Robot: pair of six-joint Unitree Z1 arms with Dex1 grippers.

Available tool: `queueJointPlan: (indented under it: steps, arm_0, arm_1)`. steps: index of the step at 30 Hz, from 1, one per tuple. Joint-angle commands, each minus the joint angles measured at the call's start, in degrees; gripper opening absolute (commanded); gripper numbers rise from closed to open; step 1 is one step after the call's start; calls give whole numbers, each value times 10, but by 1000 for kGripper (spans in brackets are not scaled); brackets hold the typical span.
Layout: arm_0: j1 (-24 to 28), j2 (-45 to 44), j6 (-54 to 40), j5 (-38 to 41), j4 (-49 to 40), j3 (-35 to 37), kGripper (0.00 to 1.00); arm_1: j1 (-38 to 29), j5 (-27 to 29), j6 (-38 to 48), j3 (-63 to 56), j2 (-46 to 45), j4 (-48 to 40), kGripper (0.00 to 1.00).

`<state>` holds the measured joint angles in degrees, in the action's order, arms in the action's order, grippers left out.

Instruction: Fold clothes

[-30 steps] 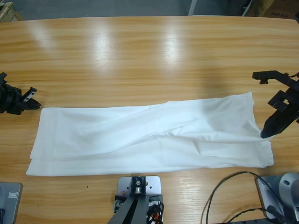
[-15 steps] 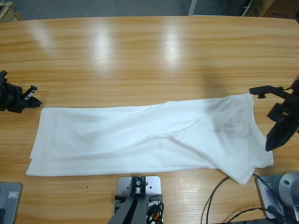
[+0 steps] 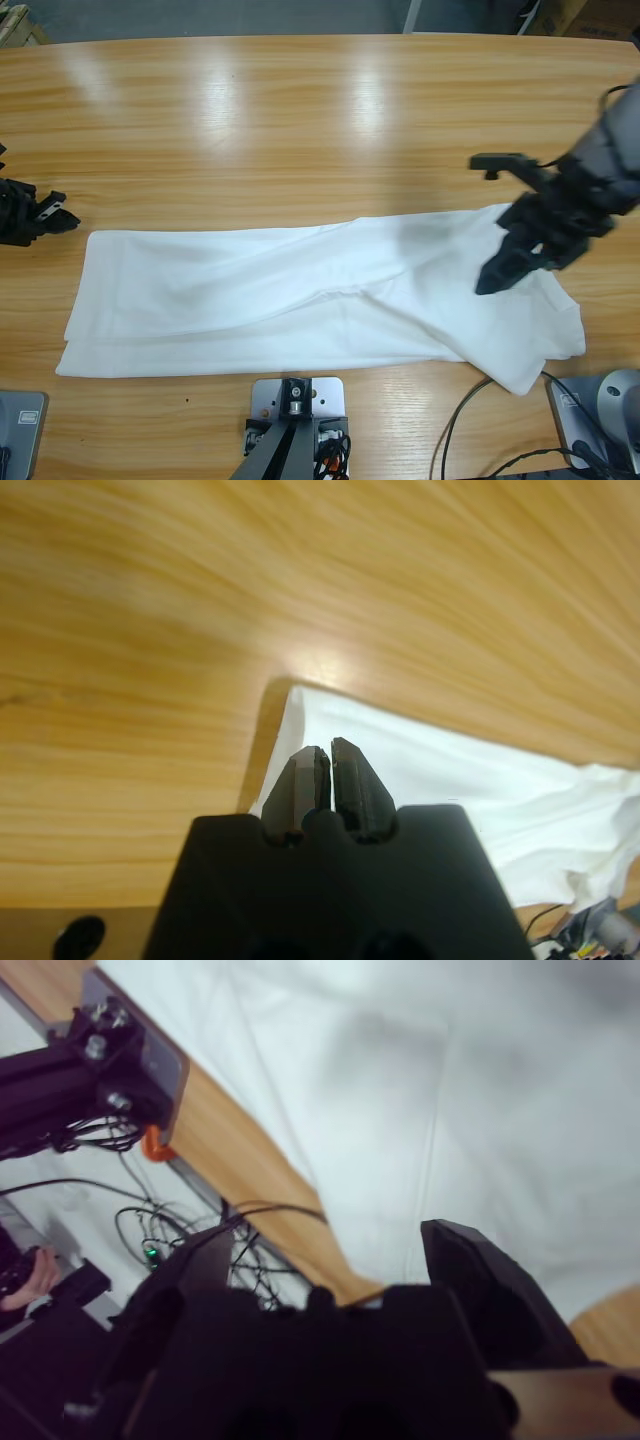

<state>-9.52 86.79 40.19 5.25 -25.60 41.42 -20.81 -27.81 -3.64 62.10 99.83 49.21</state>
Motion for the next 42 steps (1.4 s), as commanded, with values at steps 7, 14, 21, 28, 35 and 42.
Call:
queueJointPlan:
  steps: [7,14,21,28,35,42]
  arm_0:
    - [-15,-16,1,7,-25,-14,0]
    - [-15,-6,8,5,-24,3,0]
    - [-15,-13,15,5,-24,-12,0]
    - [-15,-19,17,5,-24,-13,0]
    - [-15,-21,18,5,-24,-11,0]
    - [-15,-18,18,5,-24,-11,0]
  arm_1:
    - [9,-10,7,-84,111,-108,692]
    - [9,-14,31,-130,104,-172,688]
    - [9,-23,30,-131,104,-172,51]
    - [9,-29,31,-133,104,-171,0]
    - [9,-28,31,-133,99,-171,0]
    - [-10,58,-77,-4,69,-17,0]
